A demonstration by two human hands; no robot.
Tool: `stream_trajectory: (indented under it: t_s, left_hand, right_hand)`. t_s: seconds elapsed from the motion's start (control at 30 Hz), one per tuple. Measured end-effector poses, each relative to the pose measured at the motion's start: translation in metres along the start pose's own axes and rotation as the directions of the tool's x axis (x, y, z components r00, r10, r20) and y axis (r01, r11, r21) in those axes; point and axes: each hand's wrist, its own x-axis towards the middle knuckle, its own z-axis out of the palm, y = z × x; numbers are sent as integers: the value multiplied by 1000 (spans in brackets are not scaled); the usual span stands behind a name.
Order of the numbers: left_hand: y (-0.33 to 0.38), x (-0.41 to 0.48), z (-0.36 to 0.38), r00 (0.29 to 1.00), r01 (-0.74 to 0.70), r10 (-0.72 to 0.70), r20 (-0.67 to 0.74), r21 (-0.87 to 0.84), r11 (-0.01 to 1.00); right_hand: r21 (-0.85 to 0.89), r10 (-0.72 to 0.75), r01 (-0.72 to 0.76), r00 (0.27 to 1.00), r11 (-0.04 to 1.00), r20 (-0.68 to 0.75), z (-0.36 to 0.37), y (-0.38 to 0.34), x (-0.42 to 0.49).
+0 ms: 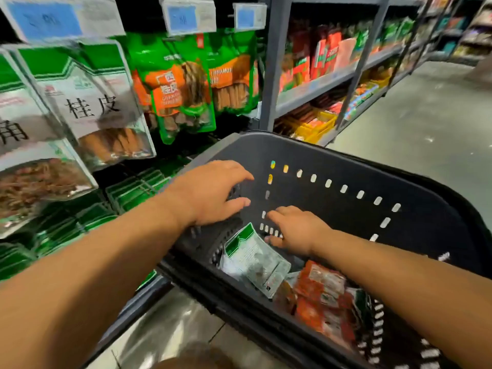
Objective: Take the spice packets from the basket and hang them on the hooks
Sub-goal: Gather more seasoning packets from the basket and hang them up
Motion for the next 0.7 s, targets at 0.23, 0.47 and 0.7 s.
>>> stream_trajectory:
  t_s: [0.23,0.47,0.7]
  left_hand:
    - [-7,26,42,990,65,-52,131,-91,994]
    - [-10,19,45,997,79,-77,19,-204,976]
    - [-12,20,48,997,72,-66,33,-204,976]
  right_hand:
    - [309,65,-84,995,947,73,72,10,53]
    - [667,293,-422,907,614,304,151,43,96]
    - [687,333,-521,853,507,401,189,53,99]
